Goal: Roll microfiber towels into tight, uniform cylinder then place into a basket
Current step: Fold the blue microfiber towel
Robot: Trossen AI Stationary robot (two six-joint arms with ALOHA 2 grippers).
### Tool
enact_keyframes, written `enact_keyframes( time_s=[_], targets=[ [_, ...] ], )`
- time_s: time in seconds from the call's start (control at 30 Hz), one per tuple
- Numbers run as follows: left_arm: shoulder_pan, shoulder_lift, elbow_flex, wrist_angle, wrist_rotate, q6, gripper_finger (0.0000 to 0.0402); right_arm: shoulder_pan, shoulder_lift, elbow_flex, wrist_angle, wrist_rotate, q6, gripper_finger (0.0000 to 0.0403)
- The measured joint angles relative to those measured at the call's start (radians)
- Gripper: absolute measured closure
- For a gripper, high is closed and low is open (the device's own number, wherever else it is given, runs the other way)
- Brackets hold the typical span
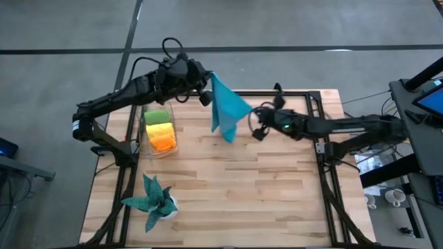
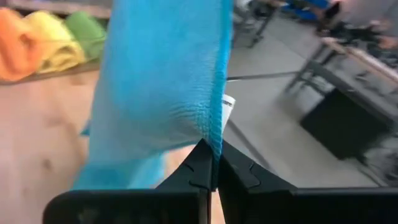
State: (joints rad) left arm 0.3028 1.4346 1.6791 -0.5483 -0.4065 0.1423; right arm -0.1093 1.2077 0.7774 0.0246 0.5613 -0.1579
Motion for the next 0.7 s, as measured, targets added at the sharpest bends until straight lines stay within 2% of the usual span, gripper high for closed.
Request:
enact_keyframes(
  time_s=[0.17,0.33,0.43,0.57,0.63,0.7],
  targets=[
    [0.014,0.004,-0.023,-0.035,-0.031,-0.062,0.0402,-0.001,-0.179,0.021,-0.151,0.114,-0.007,0.0395],
    [0.024,0.027,-0.094,-0.038,-0.029,-0.056,0.0402,-0.014,-0.286,0.083,-0.240,0.210,-0.056,0.0395],
    [0.044,0.043,-0.120,-0.003,-0.029,-0.006,0.0402,-0.051,-0.304,0.144,-0.289,0.226,-0.086,0.0395],
    [0.088,0.053,-0.132,0.125,-0.020,0.040,0.0402,-0.142,-0.280,0.234,-0.314,0.223,-0.131,0.0395],
    [0.121,0.065,-0.120,0.159,-0.014,0.090,0.0402,-0.196,-0.252,0.274,-0.317,0.205,-0.160,0.0395],
    [0.160,0.074,-0.112,0.186,-0.014,0.144,0.0402,-0.256,-0.216,0.314,-0.317,0.144,-0.175,0.0395]
  ],
)
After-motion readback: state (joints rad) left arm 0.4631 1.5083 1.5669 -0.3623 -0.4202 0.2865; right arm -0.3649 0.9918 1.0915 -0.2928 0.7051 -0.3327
